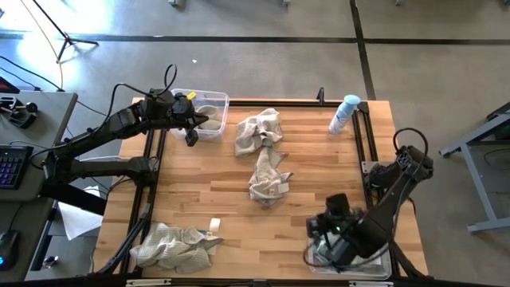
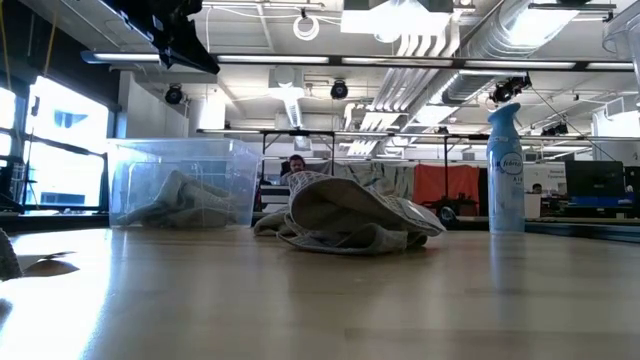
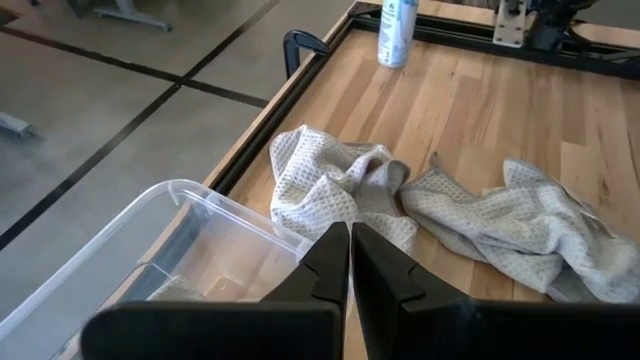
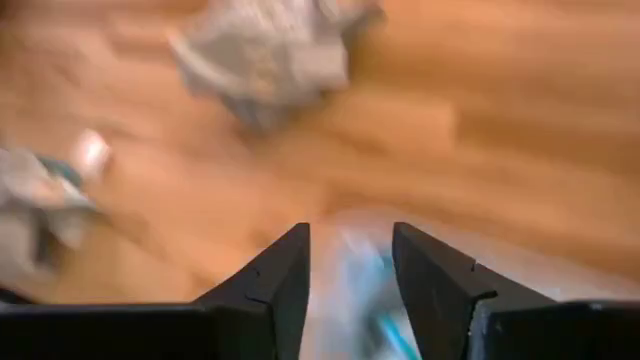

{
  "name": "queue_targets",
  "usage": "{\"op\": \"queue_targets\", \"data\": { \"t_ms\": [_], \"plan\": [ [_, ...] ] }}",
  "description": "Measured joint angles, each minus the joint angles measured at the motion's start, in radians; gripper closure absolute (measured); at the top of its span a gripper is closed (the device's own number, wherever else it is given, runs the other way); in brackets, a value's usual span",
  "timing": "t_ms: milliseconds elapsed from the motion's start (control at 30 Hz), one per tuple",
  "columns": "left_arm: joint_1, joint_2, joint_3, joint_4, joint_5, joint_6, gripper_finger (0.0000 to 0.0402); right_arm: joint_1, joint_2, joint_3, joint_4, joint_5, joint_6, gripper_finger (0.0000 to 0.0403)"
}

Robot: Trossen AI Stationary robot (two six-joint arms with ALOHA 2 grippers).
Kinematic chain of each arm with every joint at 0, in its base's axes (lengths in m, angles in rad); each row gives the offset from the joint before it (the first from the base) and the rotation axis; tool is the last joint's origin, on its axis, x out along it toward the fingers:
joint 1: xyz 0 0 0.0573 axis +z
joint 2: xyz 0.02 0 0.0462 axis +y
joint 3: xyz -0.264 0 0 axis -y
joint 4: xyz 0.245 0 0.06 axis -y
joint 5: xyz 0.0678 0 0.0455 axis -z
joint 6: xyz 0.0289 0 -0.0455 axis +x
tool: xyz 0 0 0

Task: Sort microfiber towel by color & place in baskets
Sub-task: Put the top center white microfiber towel into the top transparent bin

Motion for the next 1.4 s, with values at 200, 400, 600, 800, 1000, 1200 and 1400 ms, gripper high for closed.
{"op": "queue_targets", "data": {
  "t_ms": [200,400,600,800,1000,1200,1400],
  "plan": [
    [0.0,0.0,0.0,-0.003,0.001,0.002,0.0386,-0.113,-0.001,0.0,0.061,0.136,-0.166,0.0343],
    [0.0,0.0,0.0,-0.014,0.002,0.026,0.0325,-0.27,-0.001,0.0,0.186,0.161,-0.503,0.0391],
    [0.0,0.0,0.0,-0.014,-0.001,0.026,0.0288,-0.408,-0.001,-0.001,0.28,0.129,-0.835,0.0401],
    [0.0,0.0,0.0,-0.014,-0.002,-0.026,0.0287,-0.519,-0.001,-0.006,0.288,0.084,-1.073,0.0402],
    [-0.016,0.003,0.0,-0.015,-0.01,-0.056,0.0287,-0.583,-0.072,-0.181,0.455,0.054,-1.272,0.0402],
    [-0.104,0.044,0.001,0.007,-0.094,-0.13,0.0287,-0.62,-0.301,-0.553,0.804,-0.048,-1.365,0.0403],
    [-0.209,0.179,0.032,0.096,-0.161,-0.269,0.0287,-0.653,-0.566,-0.839,1.085,-0.096,-1.462,0.0403]
  ]
}}
